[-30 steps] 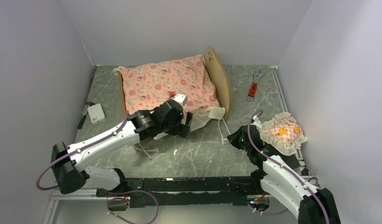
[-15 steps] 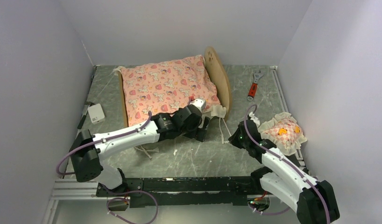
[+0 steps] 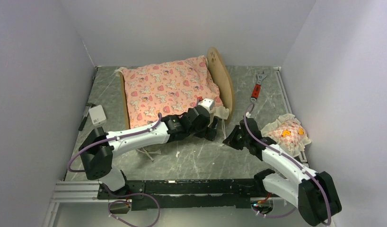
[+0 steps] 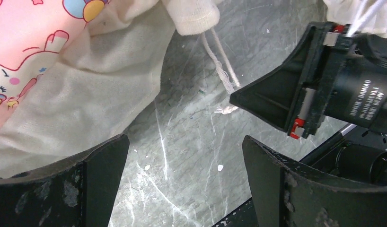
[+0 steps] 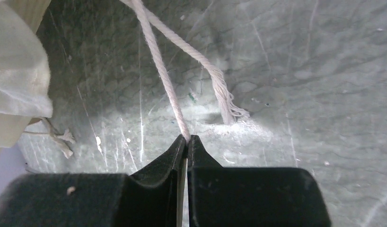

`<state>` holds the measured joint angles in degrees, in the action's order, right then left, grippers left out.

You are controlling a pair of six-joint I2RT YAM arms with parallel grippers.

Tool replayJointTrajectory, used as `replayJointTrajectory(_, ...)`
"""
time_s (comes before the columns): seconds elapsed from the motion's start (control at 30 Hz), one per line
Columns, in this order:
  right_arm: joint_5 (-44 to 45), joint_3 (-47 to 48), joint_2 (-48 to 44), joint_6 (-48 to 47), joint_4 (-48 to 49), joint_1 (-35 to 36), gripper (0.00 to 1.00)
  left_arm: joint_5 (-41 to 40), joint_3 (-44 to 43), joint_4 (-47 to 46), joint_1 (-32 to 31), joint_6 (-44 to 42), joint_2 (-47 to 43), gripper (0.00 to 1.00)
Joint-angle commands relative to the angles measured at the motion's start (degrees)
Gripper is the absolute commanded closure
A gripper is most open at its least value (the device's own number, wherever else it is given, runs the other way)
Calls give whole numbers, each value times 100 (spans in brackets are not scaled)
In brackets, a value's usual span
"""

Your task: Set up the pet bed

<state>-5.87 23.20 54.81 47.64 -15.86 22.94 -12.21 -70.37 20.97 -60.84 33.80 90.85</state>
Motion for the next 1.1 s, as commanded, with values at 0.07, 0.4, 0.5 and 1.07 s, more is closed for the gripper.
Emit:
replayJointTrajectory(0.07,-527,50,631,293,935,18,77,-4,-13,-302,-25,-9,-5,5)
replayJointTrajectory(0.4,515,161,-71,-340,-126,18,60,-114,32,-405,-25,51,-5,6)
replayJointTrajectory(0.5,761,94,-124,-432,-10,18,60,-79,17,-427,-25,86,25,8)
replayJointTrajectory(1.07,945,257,1673,-715,1315,119,58,-167,-23,-274,-26,198,-6,12)
